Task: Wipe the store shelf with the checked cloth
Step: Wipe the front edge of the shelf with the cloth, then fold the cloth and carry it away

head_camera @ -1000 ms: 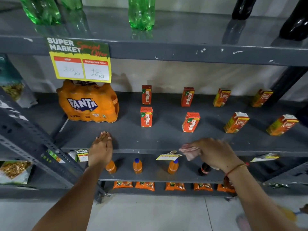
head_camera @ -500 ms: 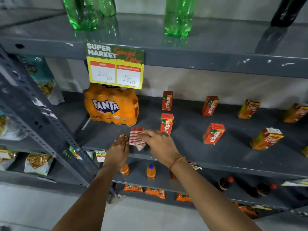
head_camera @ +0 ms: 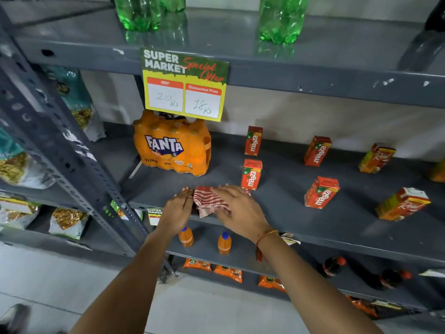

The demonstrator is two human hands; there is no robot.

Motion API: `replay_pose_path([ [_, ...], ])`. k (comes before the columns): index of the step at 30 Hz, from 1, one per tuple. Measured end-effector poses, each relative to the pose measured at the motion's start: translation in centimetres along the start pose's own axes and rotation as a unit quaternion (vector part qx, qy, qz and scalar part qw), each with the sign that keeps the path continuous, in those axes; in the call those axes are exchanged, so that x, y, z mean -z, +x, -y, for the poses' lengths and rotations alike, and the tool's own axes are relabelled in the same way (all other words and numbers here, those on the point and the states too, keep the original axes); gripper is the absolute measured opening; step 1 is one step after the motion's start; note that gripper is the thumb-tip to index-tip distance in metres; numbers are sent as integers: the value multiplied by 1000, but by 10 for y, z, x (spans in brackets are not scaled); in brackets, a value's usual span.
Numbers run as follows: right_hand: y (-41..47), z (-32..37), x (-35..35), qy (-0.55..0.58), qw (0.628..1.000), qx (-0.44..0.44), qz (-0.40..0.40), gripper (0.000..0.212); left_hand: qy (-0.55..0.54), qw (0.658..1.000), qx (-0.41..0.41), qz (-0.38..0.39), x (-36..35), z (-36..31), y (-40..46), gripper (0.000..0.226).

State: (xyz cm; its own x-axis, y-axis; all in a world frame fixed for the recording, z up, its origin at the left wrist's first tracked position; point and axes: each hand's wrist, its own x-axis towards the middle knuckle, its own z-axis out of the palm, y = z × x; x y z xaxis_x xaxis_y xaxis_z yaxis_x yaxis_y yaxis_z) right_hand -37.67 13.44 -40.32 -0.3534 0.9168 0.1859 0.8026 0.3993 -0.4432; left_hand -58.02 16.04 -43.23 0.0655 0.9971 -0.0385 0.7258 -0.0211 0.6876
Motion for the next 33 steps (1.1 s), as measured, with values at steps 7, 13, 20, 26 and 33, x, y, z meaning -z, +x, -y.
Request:
replay_pose_path([
  [7, -23, -37, 32, -1, 971, -194, -138, 26, -4, 984, 84, -159, 18, -15, 2, 28],
  [13, -22, -40, 21, -5, 958, -285, -36, 59, -29, 971, 216, -94, 8, -33, -3, 46],
  [20, -20, -18, 10, 104, 943, -315, -20, 43, -125, 960, 244, -63, -6, -44, -17, 31],
  [26, -53, 3, 25, 119, 934, -334, -34, 36, -129, 965, 220, -66, 0, -52, -56, 30],
  [33, -114, 52, 69, 163, 916, -343, -133, 34, -169, 967, 155, -110, 24, -99, -130, 39],
])
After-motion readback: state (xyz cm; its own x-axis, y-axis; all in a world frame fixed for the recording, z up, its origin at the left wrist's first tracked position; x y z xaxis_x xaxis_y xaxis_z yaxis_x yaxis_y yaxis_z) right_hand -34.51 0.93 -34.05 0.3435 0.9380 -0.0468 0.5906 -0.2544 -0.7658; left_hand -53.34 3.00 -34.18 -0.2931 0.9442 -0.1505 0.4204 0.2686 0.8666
